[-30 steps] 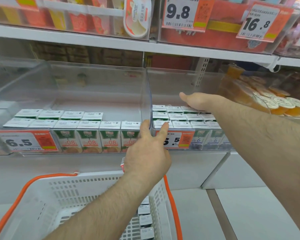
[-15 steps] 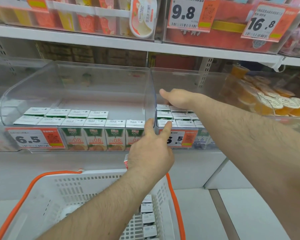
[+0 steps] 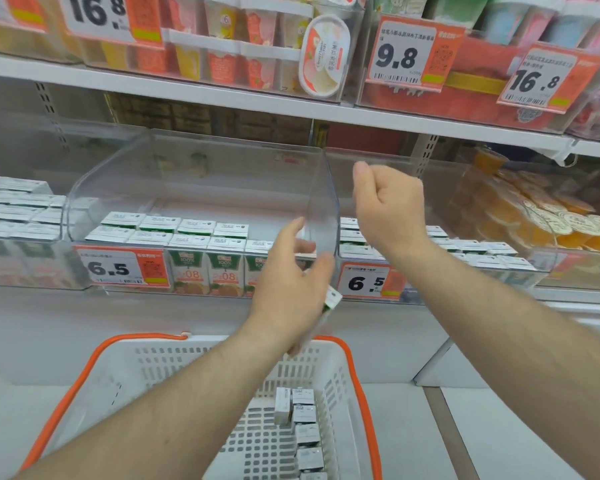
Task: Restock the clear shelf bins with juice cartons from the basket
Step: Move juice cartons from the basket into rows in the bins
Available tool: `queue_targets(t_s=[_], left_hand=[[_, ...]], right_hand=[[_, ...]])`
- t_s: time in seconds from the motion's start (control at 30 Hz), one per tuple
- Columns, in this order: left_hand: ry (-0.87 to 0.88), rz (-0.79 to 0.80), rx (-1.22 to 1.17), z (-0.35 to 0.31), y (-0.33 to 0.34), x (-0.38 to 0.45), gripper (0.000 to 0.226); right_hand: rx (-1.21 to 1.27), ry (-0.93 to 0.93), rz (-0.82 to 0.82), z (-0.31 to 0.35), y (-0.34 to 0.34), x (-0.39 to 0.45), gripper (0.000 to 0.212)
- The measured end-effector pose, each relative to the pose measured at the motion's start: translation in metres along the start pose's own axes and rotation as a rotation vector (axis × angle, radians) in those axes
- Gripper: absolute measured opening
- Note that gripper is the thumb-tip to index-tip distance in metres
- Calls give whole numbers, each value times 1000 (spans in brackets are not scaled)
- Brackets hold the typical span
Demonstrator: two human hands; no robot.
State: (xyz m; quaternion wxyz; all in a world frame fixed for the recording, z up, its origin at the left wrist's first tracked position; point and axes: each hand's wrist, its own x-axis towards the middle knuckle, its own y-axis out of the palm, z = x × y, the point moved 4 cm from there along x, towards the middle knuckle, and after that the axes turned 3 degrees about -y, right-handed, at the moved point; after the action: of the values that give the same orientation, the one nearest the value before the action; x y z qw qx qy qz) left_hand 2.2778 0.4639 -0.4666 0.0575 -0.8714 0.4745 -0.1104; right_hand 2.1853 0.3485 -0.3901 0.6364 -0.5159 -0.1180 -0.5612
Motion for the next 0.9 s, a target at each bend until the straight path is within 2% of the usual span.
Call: queue_targets(t_s=[0.1, 0.2, 0.23, 0.3, 0.33, 0.47, 0.57, 0.6, 0.7, 0.77, 0.83, 0.9], left_hand=[[-407, -10, -392, 8, -18, 2, 21], [-602, 15, -555, 11, -40, -5, 20], [-626, 17, -575, 12, -48, -7, 21], [-626, 6, -604, 13, -65, -8, 27], [-619, 0, -603, 13, -73, -8, 29], [-601, 64, -666, 18, -109, -12, 35], [-488, 135, -650, 16, -144, -12, 27], [-441, 156, -617, 16, -156, -13, 30], [-370, 236, -513, 22, -191, -13, 57], [-310, 302, -458, 24, -211, -13, 52], [-254, 300, -464, 26, -230, -12, 51], [-211, 240, -504, 30, -247, -7, 45]], right_hand=[[215, 161, 184, 31, 7, -26, 30], [501, 471, 443, 55, 21, -51, 6], [516, 520, 524, 62, 27, -59, 8], [435, 489, 669, 76, 39, -72, 35], [381, 441, 706, 84, 45, -77, 41], [353, 403, 646, 112, 62, -82, 25], [371, 384, 601, 131, 70, -78, 23], [425, 425, 589, 137, 73, -77, 23], [673, 629, 587, 156, 86, -74, 18], [796, 690, 599, 170, 95, -69, 15], [813, 687, 631, 183, 105, -63, 17], [784, 653, 681, 197, 119, -53, 29]])
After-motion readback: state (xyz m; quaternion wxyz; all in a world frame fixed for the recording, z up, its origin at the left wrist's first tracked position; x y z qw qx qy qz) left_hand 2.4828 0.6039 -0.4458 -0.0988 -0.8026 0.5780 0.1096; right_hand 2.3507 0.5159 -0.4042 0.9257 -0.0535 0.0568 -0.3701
